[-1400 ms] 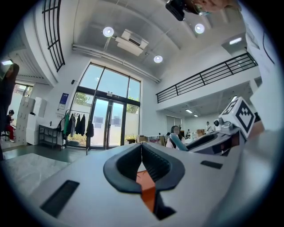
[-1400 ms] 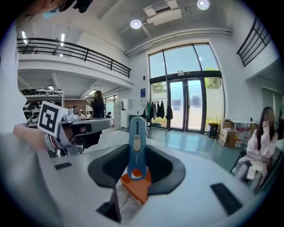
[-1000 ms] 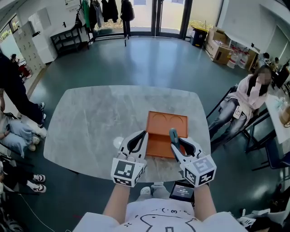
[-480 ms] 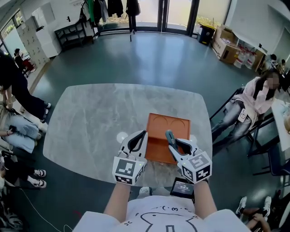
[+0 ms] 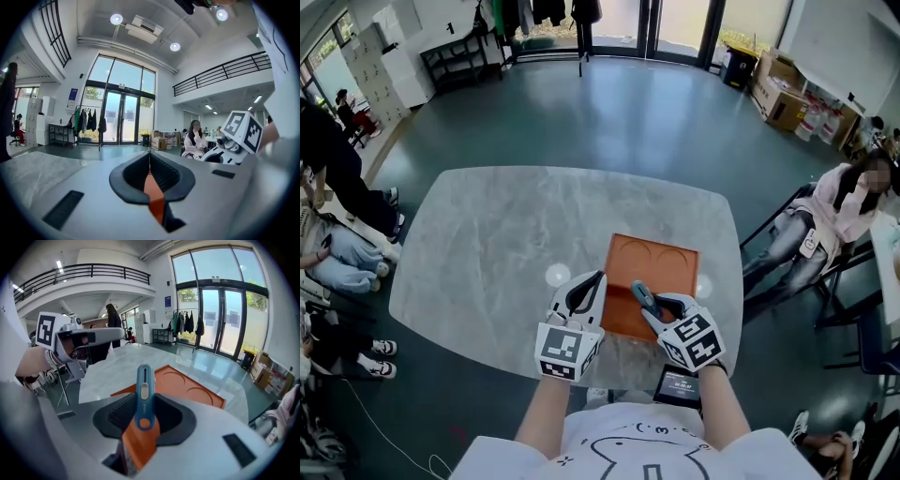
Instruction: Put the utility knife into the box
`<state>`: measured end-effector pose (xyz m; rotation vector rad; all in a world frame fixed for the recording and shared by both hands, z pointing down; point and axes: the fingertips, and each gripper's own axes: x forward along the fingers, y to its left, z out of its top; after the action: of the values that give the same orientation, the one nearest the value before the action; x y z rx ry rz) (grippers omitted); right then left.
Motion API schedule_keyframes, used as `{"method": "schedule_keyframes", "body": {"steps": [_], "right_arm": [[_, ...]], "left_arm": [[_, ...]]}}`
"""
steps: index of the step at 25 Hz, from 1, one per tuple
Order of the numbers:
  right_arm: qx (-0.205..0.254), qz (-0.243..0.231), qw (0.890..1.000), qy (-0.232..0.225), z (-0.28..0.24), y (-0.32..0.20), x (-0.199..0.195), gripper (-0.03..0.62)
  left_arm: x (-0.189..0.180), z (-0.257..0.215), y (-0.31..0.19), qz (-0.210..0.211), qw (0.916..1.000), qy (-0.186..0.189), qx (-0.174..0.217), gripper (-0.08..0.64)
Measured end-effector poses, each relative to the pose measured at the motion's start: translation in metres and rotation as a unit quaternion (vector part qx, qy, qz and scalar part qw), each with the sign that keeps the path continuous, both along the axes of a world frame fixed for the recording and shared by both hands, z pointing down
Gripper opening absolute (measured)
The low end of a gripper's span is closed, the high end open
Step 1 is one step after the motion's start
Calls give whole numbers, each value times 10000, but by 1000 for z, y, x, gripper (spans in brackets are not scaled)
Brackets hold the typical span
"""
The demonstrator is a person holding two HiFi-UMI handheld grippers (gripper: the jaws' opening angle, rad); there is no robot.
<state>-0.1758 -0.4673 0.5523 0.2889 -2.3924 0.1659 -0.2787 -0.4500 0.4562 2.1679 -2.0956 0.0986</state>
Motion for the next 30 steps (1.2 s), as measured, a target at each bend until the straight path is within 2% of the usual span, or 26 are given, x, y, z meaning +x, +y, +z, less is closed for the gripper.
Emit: {"method": "schedule_keyframes", "body": {"steps": [9,15,20,26,30], "right_arm": [[-333,-404,9959,740,45,0,0,133],[-608,-624,9872,1335,79,5,5,133],[-822,-693,9814,1588,100,9,3,133],[-839,-848,9754,1855,118,9,-2,133],[-645,-952,9726,2023,126,8,-4,133]], "left_arm": [[-5,12,-5,-143,9997,70,-192,15],[-5,20,-6,-222,9993,78,-280,15],[-11,24,-4,-315,9989,89,-334,15],[-19,31,-1,-428,9982,133,-386,15],[-21,33,2,-473,9979,153,-406,15]]}}
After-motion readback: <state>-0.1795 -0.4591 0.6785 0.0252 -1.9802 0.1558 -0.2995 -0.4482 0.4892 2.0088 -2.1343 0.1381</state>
